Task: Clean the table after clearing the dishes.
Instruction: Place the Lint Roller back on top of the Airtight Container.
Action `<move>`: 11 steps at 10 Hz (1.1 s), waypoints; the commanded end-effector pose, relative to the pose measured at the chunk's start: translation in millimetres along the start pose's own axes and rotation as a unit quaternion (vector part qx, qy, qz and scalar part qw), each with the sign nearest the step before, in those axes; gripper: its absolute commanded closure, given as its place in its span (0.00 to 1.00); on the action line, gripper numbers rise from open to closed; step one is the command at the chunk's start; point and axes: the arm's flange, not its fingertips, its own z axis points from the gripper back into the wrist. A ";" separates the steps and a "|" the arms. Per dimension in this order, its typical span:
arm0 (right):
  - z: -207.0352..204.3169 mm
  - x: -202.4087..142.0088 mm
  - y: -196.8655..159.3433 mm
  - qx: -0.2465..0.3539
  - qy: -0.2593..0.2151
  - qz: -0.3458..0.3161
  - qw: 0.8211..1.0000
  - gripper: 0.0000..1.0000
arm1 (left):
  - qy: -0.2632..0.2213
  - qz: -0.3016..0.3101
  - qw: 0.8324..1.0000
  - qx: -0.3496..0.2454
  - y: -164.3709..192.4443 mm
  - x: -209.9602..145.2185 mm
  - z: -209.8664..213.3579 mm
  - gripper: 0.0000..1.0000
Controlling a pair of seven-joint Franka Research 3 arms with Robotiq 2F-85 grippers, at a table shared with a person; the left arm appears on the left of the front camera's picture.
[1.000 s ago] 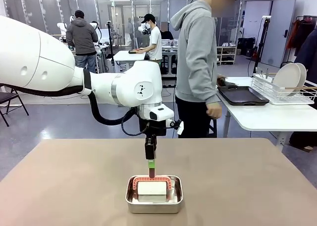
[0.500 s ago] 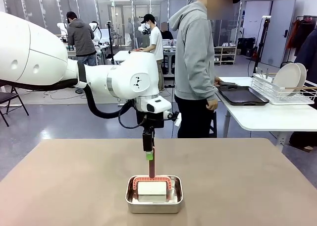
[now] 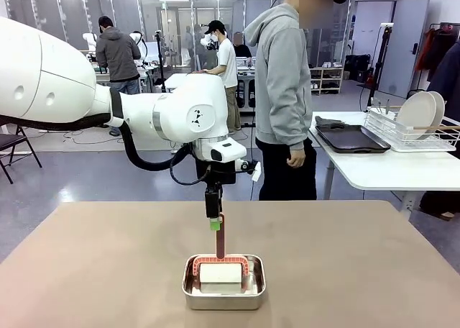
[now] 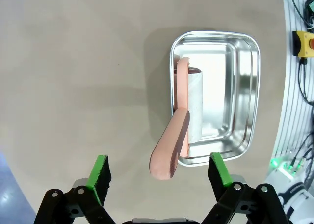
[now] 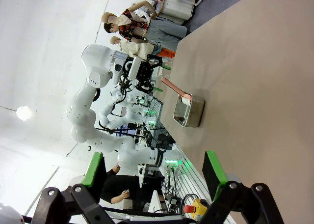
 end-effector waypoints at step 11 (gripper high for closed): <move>0.1 -1.6 3.7 0.002 0.001 0.009 1.000 0.00 | 0.001 -0.001 1.000 0.000 -1.2 1.2 -0.5 0.00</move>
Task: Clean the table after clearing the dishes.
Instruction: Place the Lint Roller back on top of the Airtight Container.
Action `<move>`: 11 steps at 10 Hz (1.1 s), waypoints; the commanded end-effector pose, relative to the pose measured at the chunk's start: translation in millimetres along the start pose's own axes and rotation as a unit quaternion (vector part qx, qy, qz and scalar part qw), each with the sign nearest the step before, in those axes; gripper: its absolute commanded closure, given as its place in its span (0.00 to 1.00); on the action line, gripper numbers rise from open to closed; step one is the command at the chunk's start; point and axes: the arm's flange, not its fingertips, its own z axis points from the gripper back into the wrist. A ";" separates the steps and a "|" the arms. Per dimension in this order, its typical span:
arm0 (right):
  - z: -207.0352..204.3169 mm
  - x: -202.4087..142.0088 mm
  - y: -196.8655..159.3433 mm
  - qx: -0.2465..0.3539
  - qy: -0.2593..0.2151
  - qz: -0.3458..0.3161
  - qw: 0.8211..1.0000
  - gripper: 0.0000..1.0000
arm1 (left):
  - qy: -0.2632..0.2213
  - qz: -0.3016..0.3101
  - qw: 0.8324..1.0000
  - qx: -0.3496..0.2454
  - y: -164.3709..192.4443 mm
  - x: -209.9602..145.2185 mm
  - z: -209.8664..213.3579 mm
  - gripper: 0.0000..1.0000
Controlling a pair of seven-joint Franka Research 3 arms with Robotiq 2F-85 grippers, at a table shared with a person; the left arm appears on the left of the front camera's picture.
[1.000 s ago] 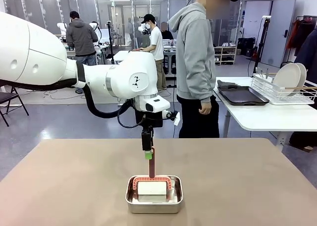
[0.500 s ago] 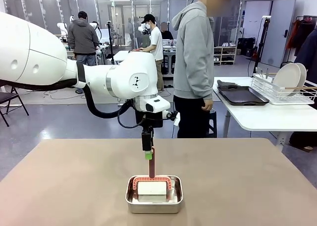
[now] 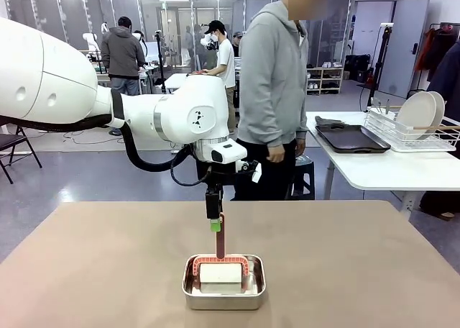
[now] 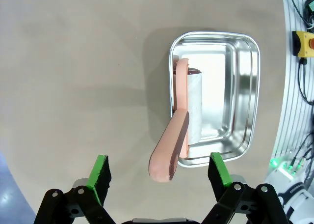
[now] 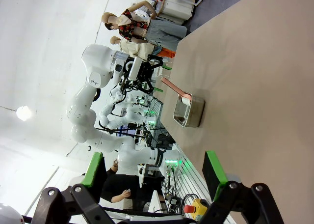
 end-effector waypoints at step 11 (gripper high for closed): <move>0.1 -1.6 3.7 0.002 0.001 0.009 1.000 0.00 | -0.099 0.097 0.987 -0.076 -7.0 -64.5 99.1 0.00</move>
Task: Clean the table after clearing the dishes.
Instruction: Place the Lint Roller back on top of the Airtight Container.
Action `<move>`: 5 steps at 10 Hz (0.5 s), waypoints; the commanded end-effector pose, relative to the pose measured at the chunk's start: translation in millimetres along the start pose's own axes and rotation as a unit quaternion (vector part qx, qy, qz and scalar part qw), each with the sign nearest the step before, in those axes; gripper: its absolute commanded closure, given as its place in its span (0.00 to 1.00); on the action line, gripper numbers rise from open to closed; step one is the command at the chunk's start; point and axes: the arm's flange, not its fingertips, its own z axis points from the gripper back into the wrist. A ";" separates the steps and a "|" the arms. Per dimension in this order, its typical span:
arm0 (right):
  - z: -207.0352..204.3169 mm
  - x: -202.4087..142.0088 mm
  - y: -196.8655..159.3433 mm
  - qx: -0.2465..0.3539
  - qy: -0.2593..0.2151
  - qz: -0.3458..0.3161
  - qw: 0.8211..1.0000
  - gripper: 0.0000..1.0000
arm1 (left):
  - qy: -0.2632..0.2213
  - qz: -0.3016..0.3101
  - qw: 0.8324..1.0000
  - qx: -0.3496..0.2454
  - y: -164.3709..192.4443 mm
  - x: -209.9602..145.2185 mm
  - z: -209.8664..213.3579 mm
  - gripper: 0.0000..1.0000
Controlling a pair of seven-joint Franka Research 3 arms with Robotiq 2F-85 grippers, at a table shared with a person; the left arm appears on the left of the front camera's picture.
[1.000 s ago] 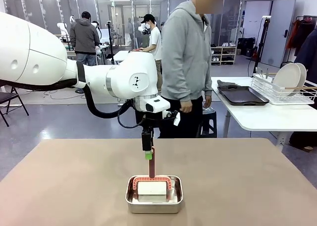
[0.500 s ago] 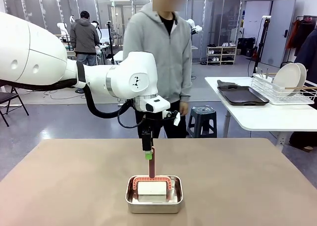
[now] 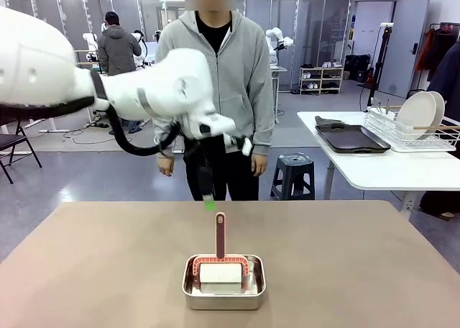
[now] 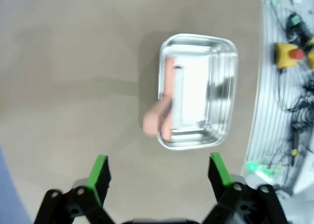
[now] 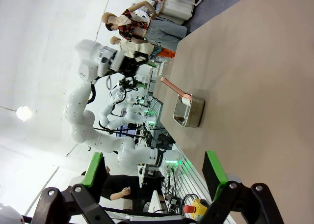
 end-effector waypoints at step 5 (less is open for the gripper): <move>-0.2 -1.5 3.7 0.003 0.001 0.009 1.000 0.00 | -0.365 0.184 0.891 -0.199 -57.9 -284.0 99.0 0.00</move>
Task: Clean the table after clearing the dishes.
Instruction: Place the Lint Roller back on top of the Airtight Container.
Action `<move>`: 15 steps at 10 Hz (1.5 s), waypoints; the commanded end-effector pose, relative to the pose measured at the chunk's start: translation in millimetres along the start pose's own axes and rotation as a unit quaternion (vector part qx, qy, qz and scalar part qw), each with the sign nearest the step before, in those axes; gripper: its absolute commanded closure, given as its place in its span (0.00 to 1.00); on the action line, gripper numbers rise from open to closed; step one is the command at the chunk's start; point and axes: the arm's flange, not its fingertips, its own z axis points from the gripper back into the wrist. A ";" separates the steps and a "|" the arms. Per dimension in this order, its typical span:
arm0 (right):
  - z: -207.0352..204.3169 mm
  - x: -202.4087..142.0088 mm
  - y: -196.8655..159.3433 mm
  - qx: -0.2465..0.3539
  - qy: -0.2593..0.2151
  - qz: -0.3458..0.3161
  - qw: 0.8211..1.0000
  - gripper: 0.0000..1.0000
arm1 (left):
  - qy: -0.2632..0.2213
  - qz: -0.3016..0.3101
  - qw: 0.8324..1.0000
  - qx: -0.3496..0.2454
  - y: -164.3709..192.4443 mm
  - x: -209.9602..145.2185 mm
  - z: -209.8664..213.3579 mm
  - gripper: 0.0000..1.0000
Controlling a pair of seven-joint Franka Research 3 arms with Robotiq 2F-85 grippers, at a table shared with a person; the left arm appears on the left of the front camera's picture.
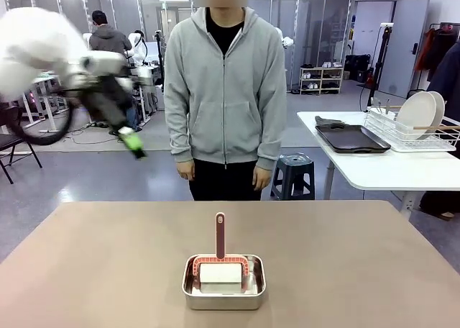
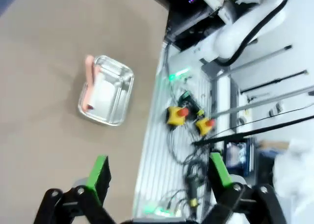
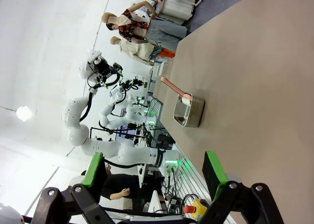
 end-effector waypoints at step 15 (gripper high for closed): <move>-0.7 -1.4 3.4 0.003 0.001 0.008 1.000 0.00 | -0.415 0.182 0.891 -0.013 61.1 -388.6 152.3 0.00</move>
